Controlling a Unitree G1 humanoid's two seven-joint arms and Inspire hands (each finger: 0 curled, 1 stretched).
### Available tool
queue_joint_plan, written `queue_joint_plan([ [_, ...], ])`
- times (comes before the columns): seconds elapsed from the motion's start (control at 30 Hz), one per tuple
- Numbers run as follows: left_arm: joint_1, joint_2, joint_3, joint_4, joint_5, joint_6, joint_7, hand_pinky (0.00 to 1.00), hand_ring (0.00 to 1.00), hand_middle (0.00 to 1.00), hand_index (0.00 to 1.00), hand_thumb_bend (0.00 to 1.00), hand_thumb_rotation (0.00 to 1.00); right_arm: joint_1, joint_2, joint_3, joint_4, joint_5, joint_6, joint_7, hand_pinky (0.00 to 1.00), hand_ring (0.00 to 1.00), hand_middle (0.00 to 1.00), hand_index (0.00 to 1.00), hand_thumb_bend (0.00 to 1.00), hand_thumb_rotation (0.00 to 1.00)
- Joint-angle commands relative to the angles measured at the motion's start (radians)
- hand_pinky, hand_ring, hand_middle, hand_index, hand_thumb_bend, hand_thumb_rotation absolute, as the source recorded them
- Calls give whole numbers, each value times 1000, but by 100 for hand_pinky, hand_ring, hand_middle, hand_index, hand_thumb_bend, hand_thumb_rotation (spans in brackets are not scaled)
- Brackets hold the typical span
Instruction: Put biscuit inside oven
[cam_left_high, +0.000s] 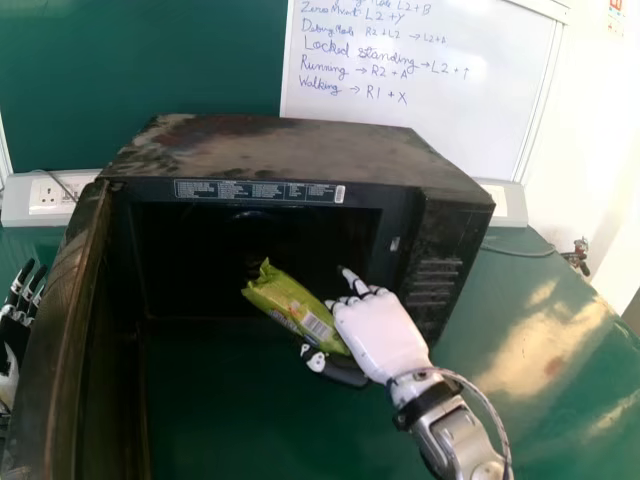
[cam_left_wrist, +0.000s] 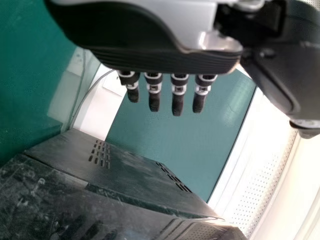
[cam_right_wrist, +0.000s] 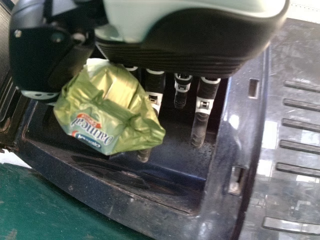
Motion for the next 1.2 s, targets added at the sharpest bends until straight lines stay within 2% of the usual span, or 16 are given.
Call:
queue_joint_plan([
  [0.0, 28, -42, -3, 32, -16, -4, -2, 40, 63, 72, 87, 3, 0, -36, 15, 5, 18, 6, 6, -11, 62, 56, 49, 49, 53, 0],
  [0.4, 30, -43, -2, 25, -25, 5, -10, 38, 63, 72, 87, 2, 0, -112, 29, 30, 111, -14, 11, -49, 60, 54, 48, 51, 53, 0],
  [0.57, 37, -46, -7, 15, -20, 1, 1, 45, 64, 73, 87, 3, 0, -152, 34, 39, 153, 13, 4, -31, 62, 55, 48, 51, 53, 0],
  [0.77, 38, -51, -11, 10, -14, -7, 15, 40, 63, 72, 87, 3, 0, -201, 40, 60, 208, 23, 8, -18, 63, 57, 48, 51, 52, 0],
  [0.83, 39, -51, -12, 8, -13, -5, 17, 42, 64, 72, 87, 3, 0, -215, 44, 66, 223, 25, 11, -16, 63, 57, 49, 50, 52, 0],
  [1.03, 41, -53, -13, 3, -14, -4, 21, 46, 64, 72, 87, 4, 0, -260, 54, 85, 291, 20, 9, -50, 62, 56, 48, 51, 52, 0],
  [1.17, 37, -50, -10, 16, -16, -7, 12, 43, 64, 72, 87, 4, 0, -291, 63, 98, 346, 30, 6, -70, 61, 56, 49, 50, 52, 0],
])
